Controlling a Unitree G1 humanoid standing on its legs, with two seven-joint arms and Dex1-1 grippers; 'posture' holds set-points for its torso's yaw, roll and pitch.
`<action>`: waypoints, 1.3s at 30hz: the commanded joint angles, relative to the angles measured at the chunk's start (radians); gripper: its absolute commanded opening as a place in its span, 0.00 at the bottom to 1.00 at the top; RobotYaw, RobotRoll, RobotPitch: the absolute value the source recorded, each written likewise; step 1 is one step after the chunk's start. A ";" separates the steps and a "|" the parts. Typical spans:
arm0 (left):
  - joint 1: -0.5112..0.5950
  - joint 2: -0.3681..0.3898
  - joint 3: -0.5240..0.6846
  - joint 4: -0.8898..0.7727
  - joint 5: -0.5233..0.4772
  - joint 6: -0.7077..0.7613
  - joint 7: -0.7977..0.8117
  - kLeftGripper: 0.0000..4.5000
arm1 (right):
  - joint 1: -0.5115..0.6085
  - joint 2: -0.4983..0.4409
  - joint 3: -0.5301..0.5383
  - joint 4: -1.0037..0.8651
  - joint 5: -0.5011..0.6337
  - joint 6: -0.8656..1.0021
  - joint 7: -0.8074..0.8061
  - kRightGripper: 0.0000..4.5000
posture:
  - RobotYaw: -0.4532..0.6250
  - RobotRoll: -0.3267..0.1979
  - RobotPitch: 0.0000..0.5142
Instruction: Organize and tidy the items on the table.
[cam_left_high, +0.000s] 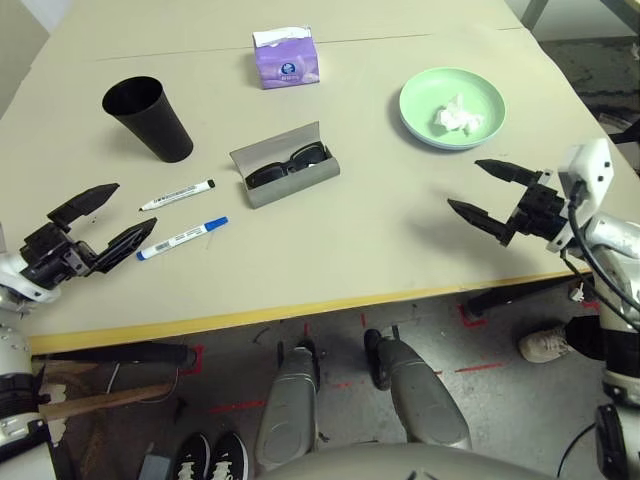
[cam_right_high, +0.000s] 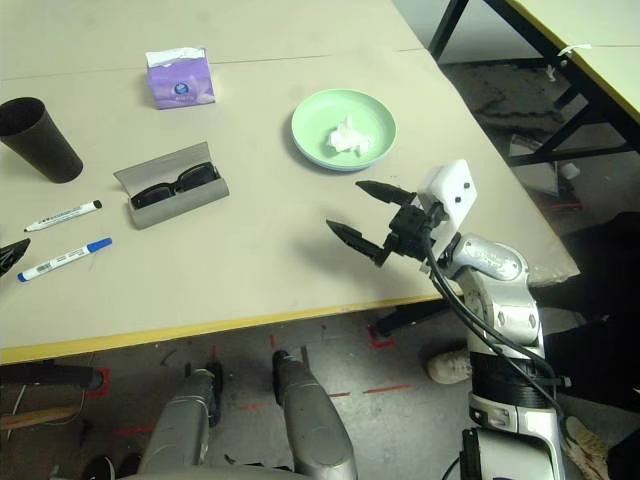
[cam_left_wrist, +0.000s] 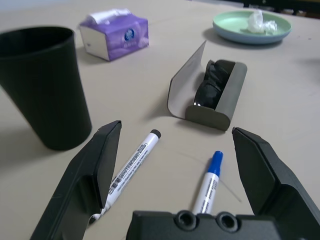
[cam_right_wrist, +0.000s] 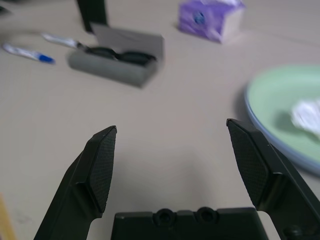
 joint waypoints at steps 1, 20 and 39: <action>-0.009 0.000 -0.021 0.030 0.019 -0.003 -0.003 1.00 | 0.026 -0.036 0.014 -0.034 0.069 0.016 0.065 0.99 | 0.21 0.62 0.54; -0.128 0.009 -0.147 0.060 0.103 0.017 0.038 1.00 | 0.102 -0.160 0.062 -0.054 0.189 -0.002 0.338 0.99 | 0.19 0.62 0.54; -0.220 -0.072 -0.210 0.048 0.132 0.049 0.155 0.19 | 0.089 -0.160 0.071 -0.023 0.154 -0.037 0.286 1.00 | 0.17 0.62 0.55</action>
